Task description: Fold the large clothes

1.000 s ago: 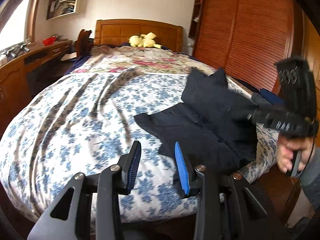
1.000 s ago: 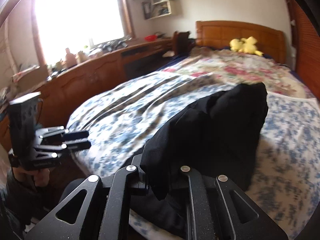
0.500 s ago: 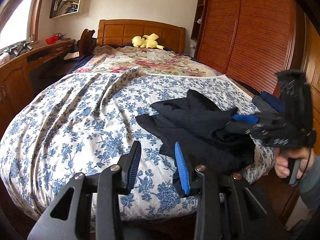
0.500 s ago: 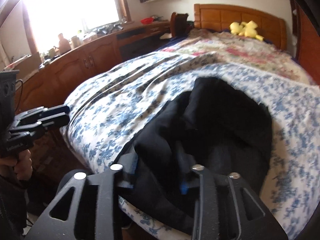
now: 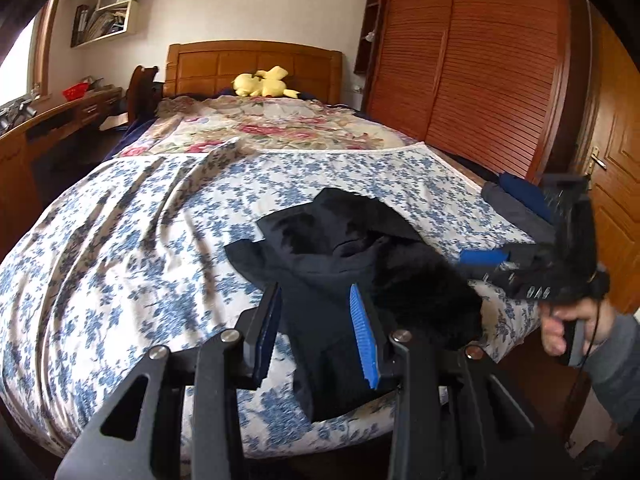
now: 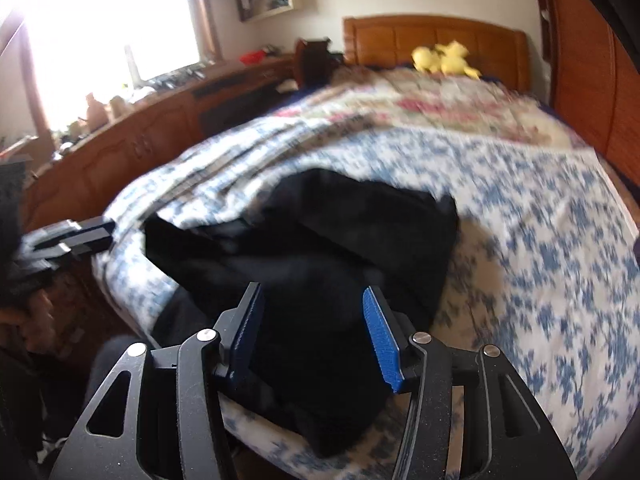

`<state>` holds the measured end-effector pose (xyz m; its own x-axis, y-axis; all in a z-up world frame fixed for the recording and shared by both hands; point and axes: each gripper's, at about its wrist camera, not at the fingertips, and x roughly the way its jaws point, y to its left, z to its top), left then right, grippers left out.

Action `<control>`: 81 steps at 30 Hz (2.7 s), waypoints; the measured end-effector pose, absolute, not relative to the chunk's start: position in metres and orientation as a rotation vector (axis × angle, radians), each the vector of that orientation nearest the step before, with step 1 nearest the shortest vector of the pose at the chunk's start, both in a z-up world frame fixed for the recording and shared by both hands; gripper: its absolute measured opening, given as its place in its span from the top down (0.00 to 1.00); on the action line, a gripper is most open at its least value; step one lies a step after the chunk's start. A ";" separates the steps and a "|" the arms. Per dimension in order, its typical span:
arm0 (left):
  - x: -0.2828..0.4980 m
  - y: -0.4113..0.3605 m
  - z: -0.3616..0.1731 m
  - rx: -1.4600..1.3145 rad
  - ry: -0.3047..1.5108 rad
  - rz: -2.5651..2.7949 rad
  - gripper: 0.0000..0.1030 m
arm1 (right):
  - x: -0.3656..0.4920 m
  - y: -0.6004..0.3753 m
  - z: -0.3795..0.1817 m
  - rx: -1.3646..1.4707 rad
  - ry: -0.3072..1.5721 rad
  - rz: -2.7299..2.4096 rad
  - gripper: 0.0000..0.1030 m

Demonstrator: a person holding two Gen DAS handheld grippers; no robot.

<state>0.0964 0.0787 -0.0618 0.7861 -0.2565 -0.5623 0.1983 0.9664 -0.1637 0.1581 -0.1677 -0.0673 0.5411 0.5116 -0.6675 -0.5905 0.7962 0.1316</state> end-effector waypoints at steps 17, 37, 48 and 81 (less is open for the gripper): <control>0.135 0.036 -0.073 -0.038 0.694 -0.302 0.95 | 0.133 -0.193 -0.086 -0.105 0.785 0.679 0.54; 0.071 0.067 -0.148 -0.115 0.774 -0.169 0.96 | 0.154 -0.141 -0.133 -0.197 0.897 0.776 0.81; 0.073 0.072 -0.154 -0.121 0.771 -0.167 0.95 | 0.153 -0.144 -0.121 -0.232 0.843 0.766 0.81; 0.073 0.084 -0.163 -0.145 0.747 -0.170 0.95 | 0.257 0.018 -0.112 -0.355 0.942 0.998 0.51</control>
